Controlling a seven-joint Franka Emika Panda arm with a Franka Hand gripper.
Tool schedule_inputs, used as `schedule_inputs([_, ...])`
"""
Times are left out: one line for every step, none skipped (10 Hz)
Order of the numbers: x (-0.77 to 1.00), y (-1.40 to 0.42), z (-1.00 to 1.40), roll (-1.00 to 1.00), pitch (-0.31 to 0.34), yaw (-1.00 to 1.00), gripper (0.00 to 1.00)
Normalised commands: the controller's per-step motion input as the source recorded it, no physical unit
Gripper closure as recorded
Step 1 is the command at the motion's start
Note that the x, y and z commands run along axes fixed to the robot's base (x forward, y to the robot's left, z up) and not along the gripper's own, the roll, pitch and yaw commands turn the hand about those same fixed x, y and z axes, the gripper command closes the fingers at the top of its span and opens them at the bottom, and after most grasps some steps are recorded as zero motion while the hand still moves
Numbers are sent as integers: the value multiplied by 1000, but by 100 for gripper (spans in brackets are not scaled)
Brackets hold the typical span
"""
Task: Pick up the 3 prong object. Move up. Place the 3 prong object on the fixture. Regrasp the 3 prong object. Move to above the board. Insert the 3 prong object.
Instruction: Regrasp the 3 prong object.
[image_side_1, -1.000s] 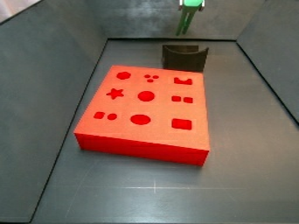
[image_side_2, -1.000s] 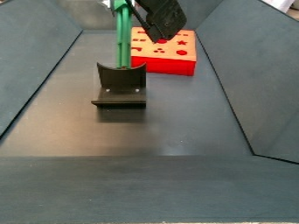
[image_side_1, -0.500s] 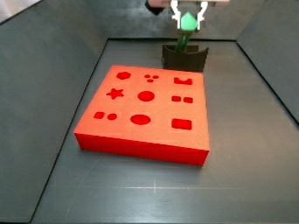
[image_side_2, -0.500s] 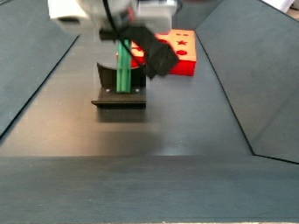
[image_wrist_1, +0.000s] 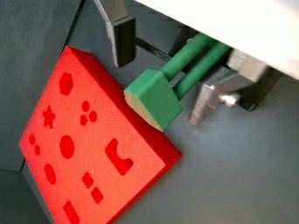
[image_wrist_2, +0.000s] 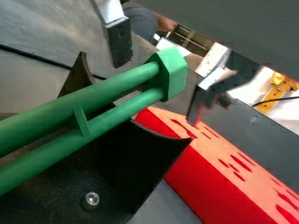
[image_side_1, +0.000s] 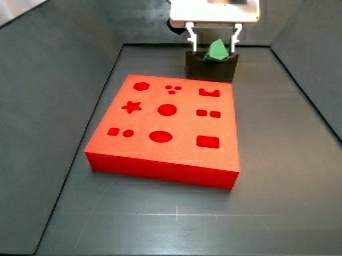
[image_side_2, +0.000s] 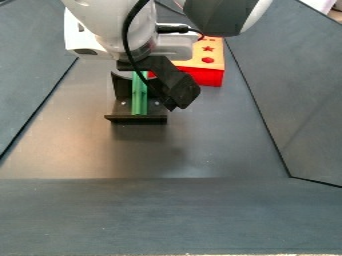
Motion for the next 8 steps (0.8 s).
schedule_inputs([0, 0, 1000, 12, 25, -53, 0])
schedule_inputs([-5, 6, 1000, 21, 24, -44, 0])
schedule_inputs([-14, 8, 1000, 28, 27, -35, 0])
schedule_inputs([-23, 6, 1000, 39, 27, -24, 0])
schedule_inputs([-25, 8, 1000, 46, 30, -20, 0])
schedule_inputs([-29, 13, 846, 47, 36, -15, 0])
schedule_inputs([-30, 13, 657, 45, 42, -15, 0])
schedule_inputs([-27, 11, 401, 43, 45, -15, 0])
